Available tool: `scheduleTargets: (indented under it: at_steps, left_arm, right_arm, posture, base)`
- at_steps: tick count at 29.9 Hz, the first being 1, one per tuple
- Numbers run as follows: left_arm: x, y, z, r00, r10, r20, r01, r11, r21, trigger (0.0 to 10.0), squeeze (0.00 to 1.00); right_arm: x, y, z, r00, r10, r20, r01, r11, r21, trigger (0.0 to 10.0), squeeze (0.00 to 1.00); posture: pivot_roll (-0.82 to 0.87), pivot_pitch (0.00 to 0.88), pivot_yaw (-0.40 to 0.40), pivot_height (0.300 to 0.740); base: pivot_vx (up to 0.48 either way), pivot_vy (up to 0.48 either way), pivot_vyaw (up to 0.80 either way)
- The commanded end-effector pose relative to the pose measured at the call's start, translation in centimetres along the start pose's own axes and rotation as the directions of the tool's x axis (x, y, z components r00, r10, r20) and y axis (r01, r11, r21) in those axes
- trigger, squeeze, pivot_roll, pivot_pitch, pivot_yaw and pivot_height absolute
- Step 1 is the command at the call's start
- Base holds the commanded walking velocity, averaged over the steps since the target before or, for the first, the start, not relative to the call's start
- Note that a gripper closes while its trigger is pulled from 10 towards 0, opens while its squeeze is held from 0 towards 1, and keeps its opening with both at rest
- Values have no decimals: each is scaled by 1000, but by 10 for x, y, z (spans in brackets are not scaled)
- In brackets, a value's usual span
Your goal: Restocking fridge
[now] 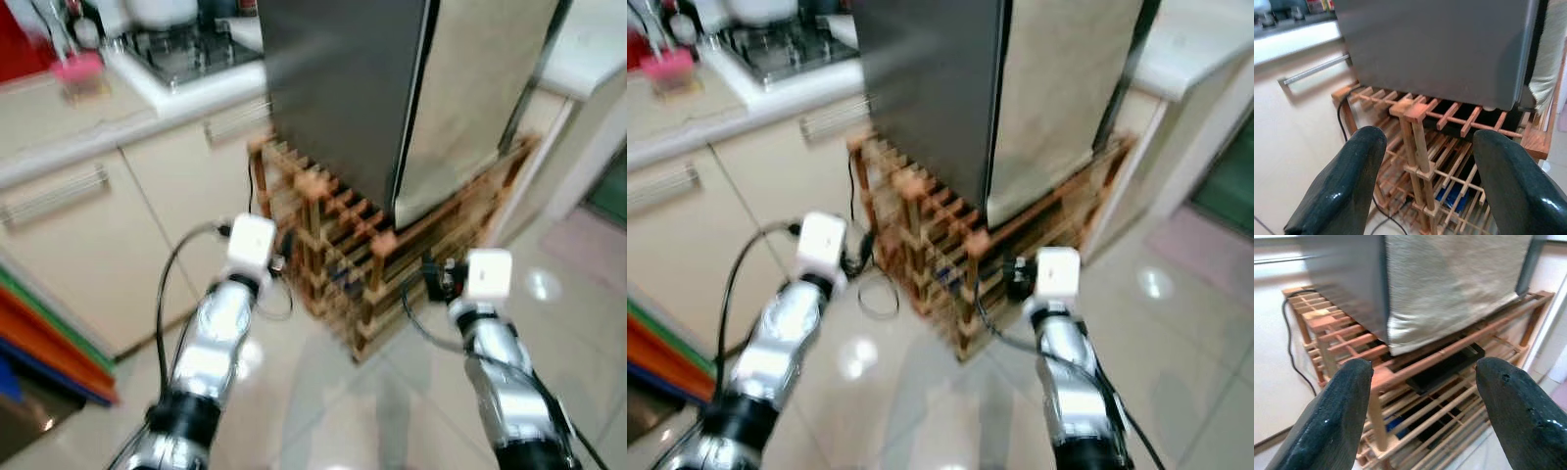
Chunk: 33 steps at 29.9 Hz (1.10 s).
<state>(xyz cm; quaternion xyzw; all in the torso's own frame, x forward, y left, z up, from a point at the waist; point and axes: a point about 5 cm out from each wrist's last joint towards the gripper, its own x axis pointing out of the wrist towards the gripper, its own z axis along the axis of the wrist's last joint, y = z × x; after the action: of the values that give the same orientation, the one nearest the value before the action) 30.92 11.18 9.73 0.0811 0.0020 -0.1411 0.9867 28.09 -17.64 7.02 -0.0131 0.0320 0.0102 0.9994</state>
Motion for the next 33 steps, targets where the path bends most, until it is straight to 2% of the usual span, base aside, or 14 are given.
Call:
scheduleTargets:
  at_steps: [1,6,12,17,24,27,33]
  left_arm:
    - [0,-3,9,998,-38,45,37,999,6,10000,0]
    - [4,-16,18,988,-132,79,131,991,22,10000,0]
    - [-3,-23,27,957,-237,166,243,970,-16,10000,0]
    - [-2,-24,27,956,-240,167,246,969,-18,10000,0]
    - [-3,-25,27,953,-250,171,257,966,-23,10000,0]
    - [-1,-21,27,960,-230,162,239,970,-40,10000,0]
    - [6,-15,30,967,-205,149,210,977,-21,10000,0]
  right_arm:
    - [1,6,0,1000,11,10,-11,1000,7,10000,0]
    - [3,6,1,1000,10,18,-10,1000,6,10000,0]
    - [5,5,4,999,10,35,-10,1000,0,10000,0]
    - [6,4,1,1000,11,12,-11,1000,-6,10000,0]
    - [7,5,3,999,18,39,-18,1000,-6,10000,0]
    - [7,5,3,999,19,37,-18,1000,-13,10000,0]
    - [7,5,3,999,24,39,-24,1000,-16,10000,0]
  posture:
    - [-93,0,54,732]
    - [-96,0,59,732]
    - [-98,0,57,732]
    - [-95,0,52,732]
    - [-94,0,50,724]
    - [-94,0,48,724]
    - [-96,0,46,724]
  base:
    - [0,0,0]
    - [0,0,0]
    - [197,-251,0]
    - [300,-371,-125]
    - [311,-362,-551]
    - [337,-330,0]
    - [0,0,0]
